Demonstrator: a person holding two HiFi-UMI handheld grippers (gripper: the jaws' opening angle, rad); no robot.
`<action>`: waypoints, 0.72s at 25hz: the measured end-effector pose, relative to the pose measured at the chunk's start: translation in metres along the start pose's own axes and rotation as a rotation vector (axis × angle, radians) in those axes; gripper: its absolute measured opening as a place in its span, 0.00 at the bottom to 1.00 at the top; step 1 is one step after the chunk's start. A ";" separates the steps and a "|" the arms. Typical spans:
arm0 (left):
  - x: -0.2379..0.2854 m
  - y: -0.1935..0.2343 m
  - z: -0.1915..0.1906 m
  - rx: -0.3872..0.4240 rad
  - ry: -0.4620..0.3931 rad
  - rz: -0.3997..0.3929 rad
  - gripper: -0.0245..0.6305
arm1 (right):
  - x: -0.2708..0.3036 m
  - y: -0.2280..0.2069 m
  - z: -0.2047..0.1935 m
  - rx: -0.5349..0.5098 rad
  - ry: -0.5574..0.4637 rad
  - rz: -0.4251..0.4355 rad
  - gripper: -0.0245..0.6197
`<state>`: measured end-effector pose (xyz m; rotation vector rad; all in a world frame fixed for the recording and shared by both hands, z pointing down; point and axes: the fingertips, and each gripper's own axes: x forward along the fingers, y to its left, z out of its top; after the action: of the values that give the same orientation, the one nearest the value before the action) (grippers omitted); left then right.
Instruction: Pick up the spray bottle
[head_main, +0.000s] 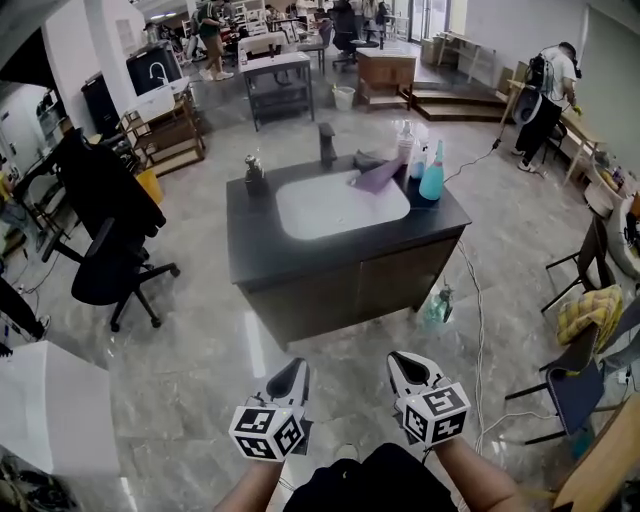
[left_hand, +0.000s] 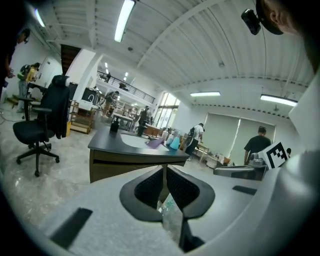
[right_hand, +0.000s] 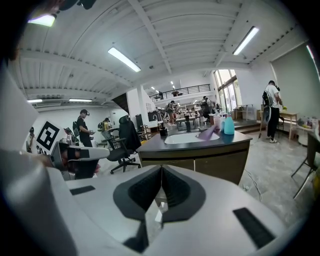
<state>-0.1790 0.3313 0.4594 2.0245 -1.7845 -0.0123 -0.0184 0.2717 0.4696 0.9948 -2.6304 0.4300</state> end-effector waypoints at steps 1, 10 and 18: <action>0.004 0.001 0.000 -0.006 0.004 -0.004 0.07 | 0.002 -0.001 0.000 -0.003 0.007 -0.002 0.05; 0.042 -0.001 0.003 -0.015 0.033 -0.026 0.07 | 0.025 -0.040 0.010 0.018 0.015 -0.034 0.05; 0.103 0.000 0.023 -0.011 0.025 -0.009 0.07 | 0.065 -0.087 0.035 0.022 0.002 -0.017 0.05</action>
<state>-0.1685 0.2269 0.4670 2.0163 -1.7563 0.0004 -0.0122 0.1578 0.4774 1.0220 -2.6194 0.4562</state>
